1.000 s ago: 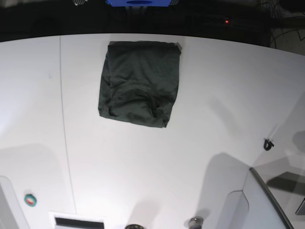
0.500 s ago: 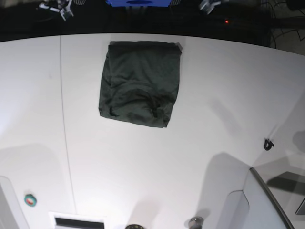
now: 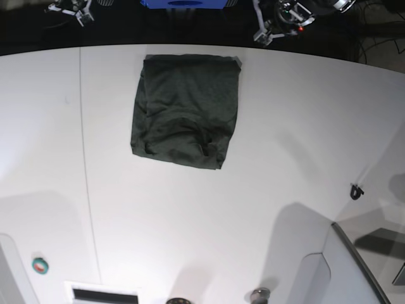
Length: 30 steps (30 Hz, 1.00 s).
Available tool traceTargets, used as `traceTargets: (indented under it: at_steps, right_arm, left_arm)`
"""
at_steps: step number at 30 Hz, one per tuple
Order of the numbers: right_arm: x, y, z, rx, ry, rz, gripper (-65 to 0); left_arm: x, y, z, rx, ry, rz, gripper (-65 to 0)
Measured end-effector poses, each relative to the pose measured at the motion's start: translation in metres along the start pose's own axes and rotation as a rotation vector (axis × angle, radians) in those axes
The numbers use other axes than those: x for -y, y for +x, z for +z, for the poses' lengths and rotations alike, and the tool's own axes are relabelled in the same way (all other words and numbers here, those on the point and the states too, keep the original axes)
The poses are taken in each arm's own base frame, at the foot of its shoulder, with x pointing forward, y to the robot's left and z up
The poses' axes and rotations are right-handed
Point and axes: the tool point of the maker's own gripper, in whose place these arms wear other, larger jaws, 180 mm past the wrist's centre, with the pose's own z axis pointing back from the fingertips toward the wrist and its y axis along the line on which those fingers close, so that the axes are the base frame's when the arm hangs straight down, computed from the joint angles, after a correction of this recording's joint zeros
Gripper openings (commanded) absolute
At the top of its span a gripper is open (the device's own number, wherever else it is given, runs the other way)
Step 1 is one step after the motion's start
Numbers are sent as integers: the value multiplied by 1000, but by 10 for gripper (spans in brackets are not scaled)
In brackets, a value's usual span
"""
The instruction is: Layout the t-shirt on the table in an organized manner, then fold the t-shirt properly
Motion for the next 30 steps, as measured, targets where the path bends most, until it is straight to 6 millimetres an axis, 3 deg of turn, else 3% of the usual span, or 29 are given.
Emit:
traceTargets:
  at_steps: [4, 10, 16, 23, 30]
  right_arm:
    - [-3, -17, 3, -42, 6, 1, -635]
    - [-12, -13, 2, -27, 18, -1, -635]
    - [-14, -27, 4, -63, 22, 1, -635]
    - [-14, -33, 4, -100, 21, 1, -635]
    - [-14, -33, 4, -100, 22, 4, -635]
  left_arm:
    - [4, -42, 10, -102, -15, -20, -650]
    - [2, -6, 1, -14, -10, -22, -650]
    - [8, -29, 5, -68, -20, -18, -650]
    - [1, -14, 3, -36, -10, -24, -650]
    - [4, -19, 4, -47, -15, -22, -650]
